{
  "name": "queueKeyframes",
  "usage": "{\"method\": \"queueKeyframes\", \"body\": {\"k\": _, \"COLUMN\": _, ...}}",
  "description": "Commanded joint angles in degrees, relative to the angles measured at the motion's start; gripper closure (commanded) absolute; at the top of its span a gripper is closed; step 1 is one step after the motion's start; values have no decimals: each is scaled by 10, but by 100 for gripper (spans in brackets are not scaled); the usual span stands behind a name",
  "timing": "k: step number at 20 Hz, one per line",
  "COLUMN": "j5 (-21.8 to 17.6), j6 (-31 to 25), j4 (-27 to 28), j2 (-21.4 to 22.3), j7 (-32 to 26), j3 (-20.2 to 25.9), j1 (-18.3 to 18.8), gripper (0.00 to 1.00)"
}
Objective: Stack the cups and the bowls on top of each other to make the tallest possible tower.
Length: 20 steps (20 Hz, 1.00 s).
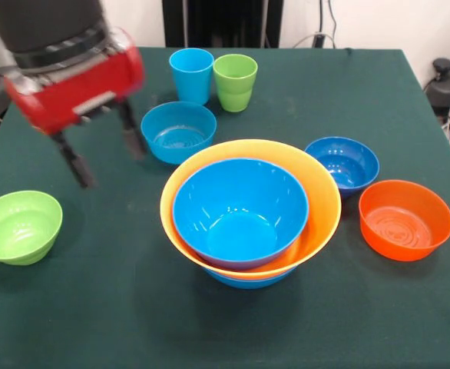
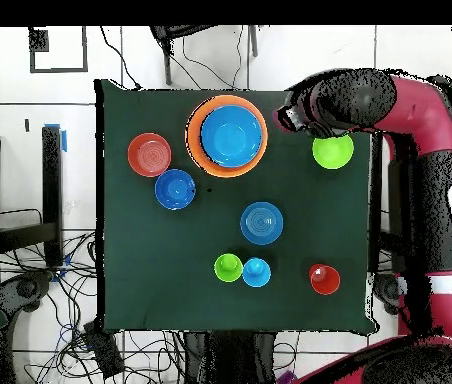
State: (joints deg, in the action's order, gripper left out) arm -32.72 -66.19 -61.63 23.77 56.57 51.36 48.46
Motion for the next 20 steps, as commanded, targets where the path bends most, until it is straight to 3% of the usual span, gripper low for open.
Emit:
{"method": "queueKeyframes", "body": {"k": 1, "j5": -12, "j6": -71, "j4": 66, "j2": -5, "j7": -235, "j3": 4, "j1": 15, "gripper": 0}}
{"method": "queueKeyframes", "body": {"k": 5, "j5": -22, "j6": -18, "j4": 29, "j2": 18, "j7": -191, "j3": -7, "j1": 28, "gripper": 0}}
{"method": "queueKeyframes", "body": {"k": 8, "j5": -44, "j6": 58, "j4": -27, "j2": 66, "j7": -81, "j3": -40, "j1": 31, "gripper": 0}}
{"method": "queueKeyframes", "body": {"k": 12, "j5": -73, "j6": 140, "j4": -66, "j2": 87, "j7": 6, "j3": -79, "j1": 20, "gripper": 0}}
{"method": "queueKeyframes", "body": {"k": 20, "j5": -61, "j6": 196, "j4": -115, "j2": 123, "j7": 148, "j3": -161, "j1": -17, "gripper": 0}}
